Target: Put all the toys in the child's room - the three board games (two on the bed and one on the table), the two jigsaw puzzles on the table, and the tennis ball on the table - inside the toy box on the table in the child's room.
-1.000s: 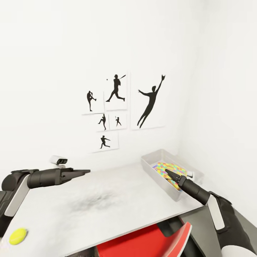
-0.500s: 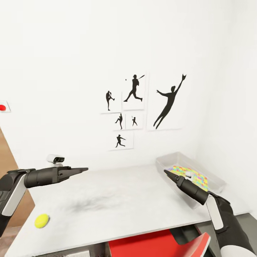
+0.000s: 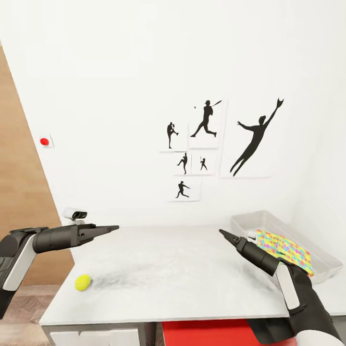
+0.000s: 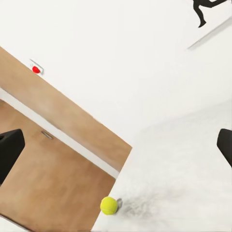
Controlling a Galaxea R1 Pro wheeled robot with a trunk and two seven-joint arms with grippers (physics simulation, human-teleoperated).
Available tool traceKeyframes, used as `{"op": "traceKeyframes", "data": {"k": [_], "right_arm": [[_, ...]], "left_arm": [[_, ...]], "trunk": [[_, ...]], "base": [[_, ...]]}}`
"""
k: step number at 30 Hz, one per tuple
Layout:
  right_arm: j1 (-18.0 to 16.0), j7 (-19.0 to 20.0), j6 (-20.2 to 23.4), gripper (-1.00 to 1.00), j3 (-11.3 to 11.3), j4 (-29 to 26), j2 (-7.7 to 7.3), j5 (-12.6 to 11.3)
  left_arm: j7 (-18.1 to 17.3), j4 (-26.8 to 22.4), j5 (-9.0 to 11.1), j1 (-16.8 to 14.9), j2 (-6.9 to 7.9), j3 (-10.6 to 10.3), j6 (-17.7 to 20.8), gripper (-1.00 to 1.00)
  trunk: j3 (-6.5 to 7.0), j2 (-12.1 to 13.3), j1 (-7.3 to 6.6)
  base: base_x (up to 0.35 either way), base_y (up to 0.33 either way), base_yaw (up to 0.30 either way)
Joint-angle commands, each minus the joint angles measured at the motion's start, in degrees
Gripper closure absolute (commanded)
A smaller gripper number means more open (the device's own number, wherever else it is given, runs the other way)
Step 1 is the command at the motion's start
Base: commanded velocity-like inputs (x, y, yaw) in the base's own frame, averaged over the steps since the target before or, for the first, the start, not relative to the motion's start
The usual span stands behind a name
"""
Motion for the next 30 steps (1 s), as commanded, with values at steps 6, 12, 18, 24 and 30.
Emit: {"op": "traceKeyframes", "data": {"k": [6,12,18,24,30], "right_arm": [[0.0,0.0,-1.2,-1.00,-0.1,0.0,-0.06,-0.3],[0.0,-1.1,-1.8,-1.00,0.7,0.0,0.26,-0.2],[0.0,-4.6,-1.8,-1.00,2.0,0.0,1.49,-0.4],[0.0,-5.5,-1.9,-1.00,2.3,0.0,2.60,-0.3],[0.0,-5.6,-1.9,-1.00,2.3,-0.1,2.86,-0.4]], "left_arm": [[-0.1,0.0,0.1,0.0,0.02,0.1,0.5,-1.00],[-0.1,0.1,0.1,0.0,0.03,0.0,0.5,-1.00],[-0.1,0.0,0.1,0.0,-0.01,0.0,0.5,-1.00],[-0.1,0.0,0.1,0.0,0.13,0.0,0.5,-1.00],[-0.1,0.2,0.2,0.0,0.31,0.0,0.5,-1.00]], "trunk": [[-0.03,0.0,0.02],[-0.03,0.0,0.02],[-0.03,0.0,0.02],[-0.03,0.0,0.02],[-0.03,0.0,0.02]], "base": [[0.000,0.000,0.122],[0.000,0.000,0.019],[0.000,0.000,0.002],[0.000,0.000,0.000],[0.000,0.000,0.000]]}}
